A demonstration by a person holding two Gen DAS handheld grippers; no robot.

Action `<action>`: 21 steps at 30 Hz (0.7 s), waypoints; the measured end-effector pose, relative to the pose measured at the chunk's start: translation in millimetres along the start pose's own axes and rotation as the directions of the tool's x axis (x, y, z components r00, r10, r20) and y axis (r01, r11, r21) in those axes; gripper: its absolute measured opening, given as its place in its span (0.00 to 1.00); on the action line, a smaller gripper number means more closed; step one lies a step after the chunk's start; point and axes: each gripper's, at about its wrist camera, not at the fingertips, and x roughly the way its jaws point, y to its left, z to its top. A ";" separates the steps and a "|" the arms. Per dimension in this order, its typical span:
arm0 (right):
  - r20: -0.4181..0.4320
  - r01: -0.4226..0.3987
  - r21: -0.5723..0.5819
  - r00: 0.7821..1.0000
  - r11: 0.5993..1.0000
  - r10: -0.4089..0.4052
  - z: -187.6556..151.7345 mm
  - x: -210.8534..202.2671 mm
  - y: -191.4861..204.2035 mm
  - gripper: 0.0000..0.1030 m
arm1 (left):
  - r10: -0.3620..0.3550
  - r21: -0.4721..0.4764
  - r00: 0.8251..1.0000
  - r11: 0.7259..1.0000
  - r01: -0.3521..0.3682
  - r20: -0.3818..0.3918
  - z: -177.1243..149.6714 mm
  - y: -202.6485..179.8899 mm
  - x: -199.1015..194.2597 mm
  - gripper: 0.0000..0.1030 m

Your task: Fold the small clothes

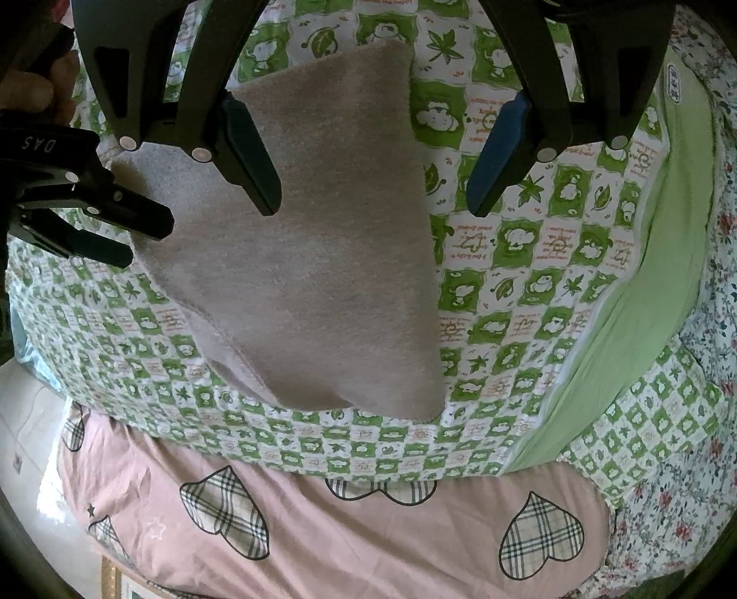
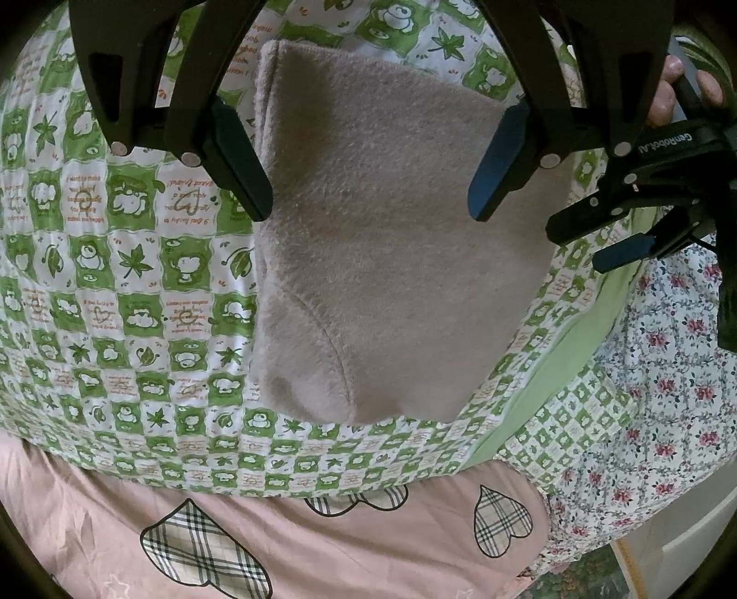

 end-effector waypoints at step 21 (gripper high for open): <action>0.001 -0.001 0.014 1.000 1.000 0.001 -2.6 -1.8 2.6 0.84 | 0.001 0.003 1.000 1.000 -0.001 -0.001 -0.8 -1.7 1.0 0.81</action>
